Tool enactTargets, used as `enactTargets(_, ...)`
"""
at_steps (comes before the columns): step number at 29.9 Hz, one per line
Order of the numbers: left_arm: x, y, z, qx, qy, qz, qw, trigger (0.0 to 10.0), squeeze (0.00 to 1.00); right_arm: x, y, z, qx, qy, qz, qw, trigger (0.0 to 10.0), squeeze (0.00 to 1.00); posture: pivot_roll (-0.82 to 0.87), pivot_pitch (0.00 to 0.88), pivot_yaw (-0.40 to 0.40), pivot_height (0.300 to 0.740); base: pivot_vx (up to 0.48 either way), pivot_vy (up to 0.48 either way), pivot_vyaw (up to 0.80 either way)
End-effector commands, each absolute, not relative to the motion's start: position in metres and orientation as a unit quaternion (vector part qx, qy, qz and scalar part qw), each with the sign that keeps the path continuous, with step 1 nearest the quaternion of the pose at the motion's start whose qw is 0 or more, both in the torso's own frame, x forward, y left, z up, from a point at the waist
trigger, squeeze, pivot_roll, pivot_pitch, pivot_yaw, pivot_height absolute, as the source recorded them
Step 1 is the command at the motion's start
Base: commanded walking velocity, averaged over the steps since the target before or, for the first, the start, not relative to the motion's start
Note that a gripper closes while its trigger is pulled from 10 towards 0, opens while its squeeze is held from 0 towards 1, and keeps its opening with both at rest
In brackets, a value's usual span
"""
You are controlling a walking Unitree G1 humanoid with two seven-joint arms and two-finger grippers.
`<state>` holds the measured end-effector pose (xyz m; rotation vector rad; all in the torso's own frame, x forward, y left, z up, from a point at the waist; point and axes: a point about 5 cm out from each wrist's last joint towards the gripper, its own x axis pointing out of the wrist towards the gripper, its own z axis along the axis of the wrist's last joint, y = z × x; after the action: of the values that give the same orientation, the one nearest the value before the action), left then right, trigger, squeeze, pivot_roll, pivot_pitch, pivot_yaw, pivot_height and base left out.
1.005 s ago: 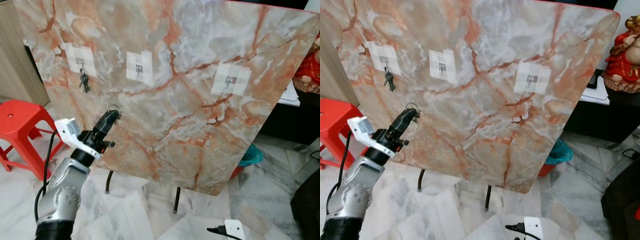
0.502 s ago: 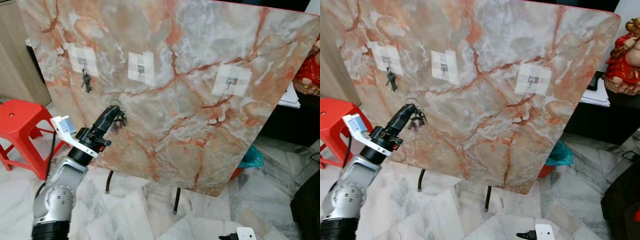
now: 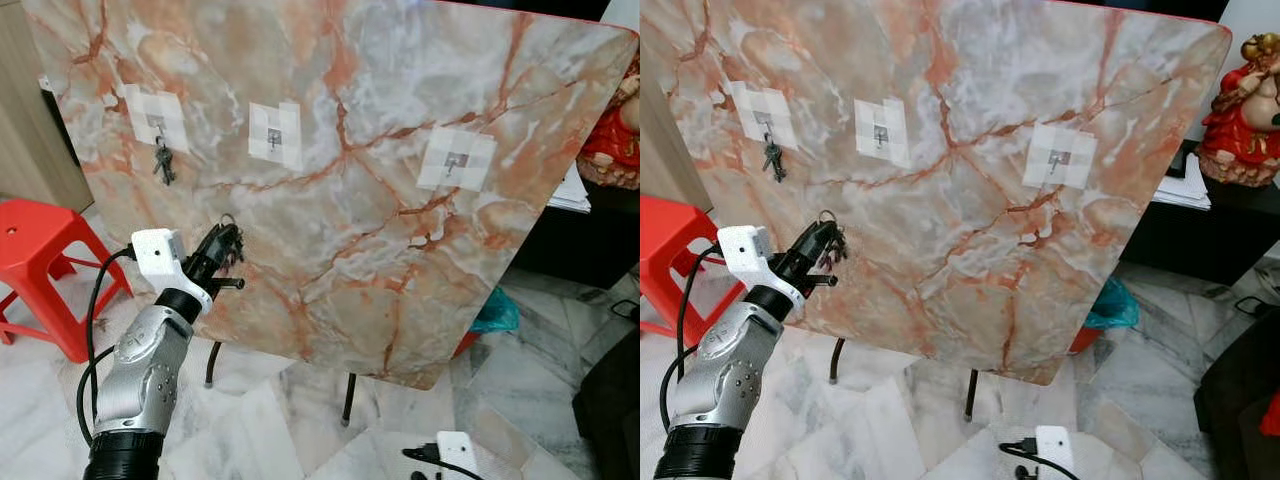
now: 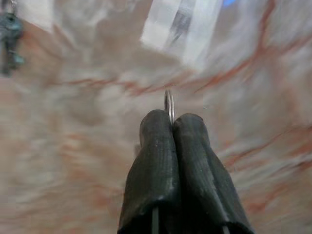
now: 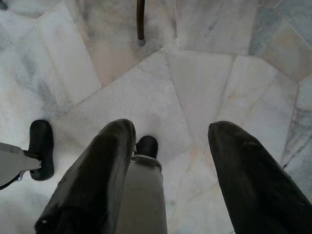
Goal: Hang keys on a hook
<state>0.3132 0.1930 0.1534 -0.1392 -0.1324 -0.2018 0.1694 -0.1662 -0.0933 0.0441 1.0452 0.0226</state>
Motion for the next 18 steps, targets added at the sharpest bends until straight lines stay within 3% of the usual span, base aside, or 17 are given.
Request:
enactTargets(1, 0.314, 0.191, 0.151, -0.007, -0.066, -0.084, 0.994, 10.0, 0.00, 0.171, -0.168, -0.093, 0.016, 0.499, 0.003, 0.866, 10.0, 0.00, 0.14, 0.000, -0.106, 0.740, 0.000, 0.000, 0.00)
enactTargets(6, 0.315, 0.187, 0.152, 0.099, -0.066, -0.081, 0.990, 10.0, 0.00, 0.169, -0.155, -0.094, 0.022, 0.500, 0.003, 0.865, 10.0, 0.00, 0.14, 0.000, -0.082, 0.740, 0.000, 0.000, 0.00)
enactTargets(18, 0.322, 0.187, 0.157, 0.134, -0.100, -0.027, 0.986, 10.0, 0.00, 0.169, -0.164, -0.094, 0.029, 0.499, -0.013, 0.866, 10.0, 0.00, 0.13, 0.000, -0.065, 0.740, 0.000, 0.000, 0.00)
